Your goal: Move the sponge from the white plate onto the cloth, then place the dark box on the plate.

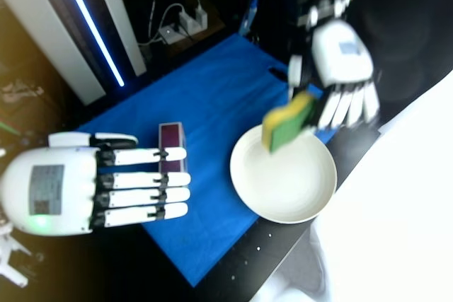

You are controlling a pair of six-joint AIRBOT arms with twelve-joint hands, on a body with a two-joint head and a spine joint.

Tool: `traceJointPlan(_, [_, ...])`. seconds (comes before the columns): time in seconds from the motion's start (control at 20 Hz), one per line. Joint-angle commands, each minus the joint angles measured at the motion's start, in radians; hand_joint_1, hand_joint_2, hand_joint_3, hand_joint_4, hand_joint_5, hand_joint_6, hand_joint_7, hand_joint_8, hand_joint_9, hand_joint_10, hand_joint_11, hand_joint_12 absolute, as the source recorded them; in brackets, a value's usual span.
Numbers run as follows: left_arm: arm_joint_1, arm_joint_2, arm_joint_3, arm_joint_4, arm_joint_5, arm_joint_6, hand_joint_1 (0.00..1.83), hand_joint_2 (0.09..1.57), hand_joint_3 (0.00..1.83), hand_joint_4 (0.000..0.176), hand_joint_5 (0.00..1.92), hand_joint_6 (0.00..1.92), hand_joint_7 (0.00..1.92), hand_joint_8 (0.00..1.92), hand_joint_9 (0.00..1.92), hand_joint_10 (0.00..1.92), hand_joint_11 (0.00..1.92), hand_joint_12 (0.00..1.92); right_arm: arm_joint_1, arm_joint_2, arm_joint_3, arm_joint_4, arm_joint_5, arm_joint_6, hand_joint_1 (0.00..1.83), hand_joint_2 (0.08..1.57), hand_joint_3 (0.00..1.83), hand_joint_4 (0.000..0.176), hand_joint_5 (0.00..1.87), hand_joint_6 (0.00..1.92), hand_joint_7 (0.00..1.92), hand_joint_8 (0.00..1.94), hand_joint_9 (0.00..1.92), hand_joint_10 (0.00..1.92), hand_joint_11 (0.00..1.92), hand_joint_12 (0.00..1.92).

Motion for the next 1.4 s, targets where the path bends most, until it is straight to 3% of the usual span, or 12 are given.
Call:
traceJointPlan(0.0, [-0.019, 0.020, -0.024, 0.008, -0.160, -0.004, 1.18, 1.18, 0.00, 0.007, 0.80, 1.21, 0.91, 1.19, 0.60, 1.00, 0.04, 1.70, 0.015, -0.001, -0.001, 0.059, 0.094, 0.009, 0.56, 1.31, 0.00, 0.116, 0.48, 0.00, 0.36, 0.00, 0.30, 0.00, 0.26, 0.16])
traceJointPlan(0.1, [-0.018, 0.098, -0.112, 0.054, -0.208, -0.011, 1.16, 1.22, 0.00, 0.025, 0.76, 1.28, 0.80, 1.33, 0.52, 1.13, 0.01, 1.85, 0.015, -0.001, -0.004, 0.059, 0.094, 0.009, 0.54, 1.32, 0.00, 0.102, 0.48, 0.00, 0.34, 0.00, 0.29, 0.00, 0.24, 0.16])
traceJointPlan(0.25, [0.029, 0.226, -0.236, 0.138, -0.311, -0.102, 1.35, 1.14, 0.00, 0.000, 0.86, 1.18, 0.97, 1.01, 0.88, 1.19, 0.57, 1.34, 0.015, 0.000, -0.022, 0.059, 0.094, 0.009, 0.55, 1.32, 0.00, 0.093, 0.48, 0.00, 0.34, 0.00, 0.27, 0.00, 0.21, 0.15])
traceJointPlan(0.35, [0.069, 0.299, -0.291, 0.187, -0.366, -0.185, 1.37, 1.11, 0.00, 0.000, 0.87, 1.17, 1.03, 0.87, 0.95, 1.11, 0.75, 1.30, 0.015, 0.007, -0.032, 0.059, 0.094, 0.009, 0.52, 1.32, 0.00, 0.086, 0.46, 0.00, 0.32, 0.00, 0.25, 0.00, 0.20, 0.14])
traceJointPlan(0.5, [0.156, 0.403, -0.367, 0.221, -0.447, -0.285, 1.28, 1.10, 0.00, 0.000, 0.93, 0.98, 1.10, 0.90, 1.04, 0.95, 0.97, 1.24, 0.015, 0.018, -0.046, 0.058, 0.094, 0.009, 0.52, 1.31, 0.00, 0.118, 0.47, 0.00, 0.32, 0.00, 0.25, 0.00, 0.20, 0.14])
traceJointPlan(0.55, [0.174, 0.416, -0.379, 0.217, -0.455, -0.285, 1.23, 1.12, 0.01, 0.000, 0.91, 1.01, 1.01, 1.06, 1.01, 0.94, 0.84, 1.36, 0.015, 0.019, -0.047, 0.057, 0.094, 0.009, 0.52, 1.31, 0.00, 0.121, 0.47, 0.00, 0.33, 0.00, 0.27, 0.01, 0.22, 0.15])
traceJointPlan(0.6, [0.207, 0.443, -0.406, 0.212, -0.466, -0.285, 1.24, 1.10, 0.00, 0.000, 0.93, 1.01, 1.08, 0.92, 1.05, 0.86, 0.83, 1.34, 0.015, 0.019, -0.049, 0.057, 0.094, 0.009, 0.50, 1.31, 0.00, 0.138, 0.47, 0.00, 0.33, 0.00, 0.27, 0.01, 0.22, 0.15])
traceJointPlan(0.7, [0.267, 0.469, -0.446, 0.213, -0.448, -0.285, 1.26, 1.06, 0.00, 0.000, 0.99, 0.94, 1.18, 0.72, 1.16, 0.74, 0.99, 1.20, 0.015, 0.020, -0.051, 0.056, 0.094, 0.009, 0.53, 1.31, 0.00, 0.125, 0.47, 0.00, 0.33, 0.00, 0.26, 0.00, 0.21, 0.13])
traceJointPlan(1.05, [0.378, 0.372, -0.414, 0.209, -0.293, -0.256, 1.37, 1.11, 0.00, 0.000, 0.94, 0.99, 0.90, 1.03, 0.98, 1.15, 0.87, 1.13, 0.014, 0.019, -0.050, 0.056, 0.094, 0.009, 0.49, 1.32, 0.00, 0.118, 0.47, 0.00, 0.34, 0.00, 0.30, 0.01, 0.24, 0.13])
traceJointPlan(1.2, [0.378, 0.335, -0.415, 0.141, -0.186, -0.075, 1.25, 1.06, 0.00, 0.015, 1.10, 0.79, 1.08, 0.84, 1.14, 0.67, 1.01, 1.10, 0.014, 0.019, -0.049, 0.055, 0.094, 0.009, 0.51, 1.32, 0.00, 0.107, 0.47, 0.00, 0.34, 0.00, 0.28, 0.00, 0.24, 0.11])
traceJointPlan(1.3, [0.385, 0.320, -0.415, 0.089, -0.165, -0.002, 1.38, 1.08, 0.00, 0.000, 1.02, 0.84, 0.99, 0.87, 1.06, 1.06, 0.96, 1.12, 0.013, 0.019, -0.049, 0.055, 0.094, 0.009, 0.46, 1.31, 0.00, 0.106, 0.47, 0.00, 0.33, 0.00, 0.29, 0.00, 0.24, 0.11])
traceJointPlan(1.35, [0.387, 0.315, -0.414, 0.076, -0.165, 0.011, 1.26, 1.10, 0.00, 0.000, 1.01, 0.86, 0.98, 1.03, 0.98, 0.87, 0.86, 1.17, 0.013, 0.020, -0.049, 0.055, 0.094, 0.009, 0.52, 1.32, 0.00, 0.117, 0.47, 0.00, 0.34, 0.00, 0.30, 0.00, 0.25, 0.11])
